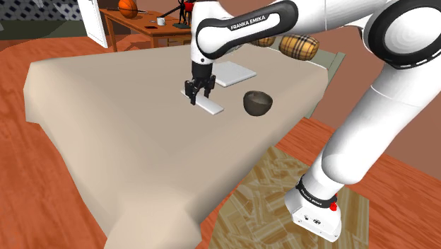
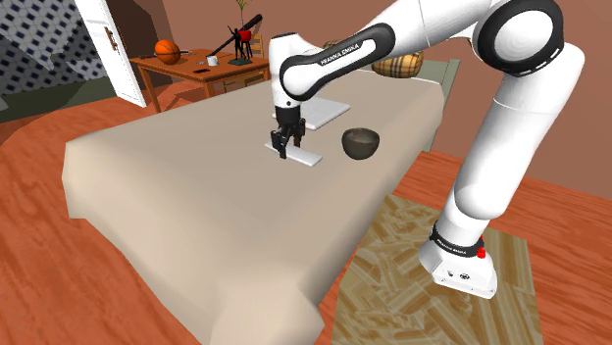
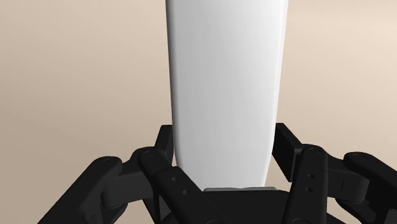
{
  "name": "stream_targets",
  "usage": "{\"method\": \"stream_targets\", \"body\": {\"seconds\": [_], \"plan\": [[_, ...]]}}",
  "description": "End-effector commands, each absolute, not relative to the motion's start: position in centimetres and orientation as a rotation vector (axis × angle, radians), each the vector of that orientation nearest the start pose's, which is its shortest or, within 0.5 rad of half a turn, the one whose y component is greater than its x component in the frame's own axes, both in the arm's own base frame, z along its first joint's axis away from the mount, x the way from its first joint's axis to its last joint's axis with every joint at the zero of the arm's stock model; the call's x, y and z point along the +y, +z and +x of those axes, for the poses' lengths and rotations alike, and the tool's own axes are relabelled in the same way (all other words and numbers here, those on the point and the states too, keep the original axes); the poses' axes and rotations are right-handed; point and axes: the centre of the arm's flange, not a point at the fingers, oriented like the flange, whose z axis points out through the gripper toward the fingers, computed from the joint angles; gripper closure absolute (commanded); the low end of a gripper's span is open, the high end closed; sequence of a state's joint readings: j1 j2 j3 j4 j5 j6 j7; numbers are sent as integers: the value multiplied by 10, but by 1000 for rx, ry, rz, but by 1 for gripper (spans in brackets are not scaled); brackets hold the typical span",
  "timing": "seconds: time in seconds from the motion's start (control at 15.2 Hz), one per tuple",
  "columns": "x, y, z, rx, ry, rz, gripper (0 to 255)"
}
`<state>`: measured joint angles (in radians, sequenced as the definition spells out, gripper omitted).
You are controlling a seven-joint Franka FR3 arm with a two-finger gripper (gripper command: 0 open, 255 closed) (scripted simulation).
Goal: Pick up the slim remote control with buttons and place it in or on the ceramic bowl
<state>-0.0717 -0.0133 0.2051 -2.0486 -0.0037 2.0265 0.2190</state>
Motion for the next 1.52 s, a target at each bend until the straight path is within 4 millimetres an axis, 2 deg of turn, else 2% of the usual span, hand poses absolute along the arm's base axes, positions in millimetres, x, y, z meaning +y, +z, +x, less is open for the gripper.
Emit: {"method": "stream_targets", "body": {"seconds": [0.0, 0.59, 1.45], "plan": [[73, 454, 539, 132, 13, -3146, 255], [73, 498, 539, 132, 13, -3146, 255], [-82, 500, 467, 132, 13, -3146, 255]]}}
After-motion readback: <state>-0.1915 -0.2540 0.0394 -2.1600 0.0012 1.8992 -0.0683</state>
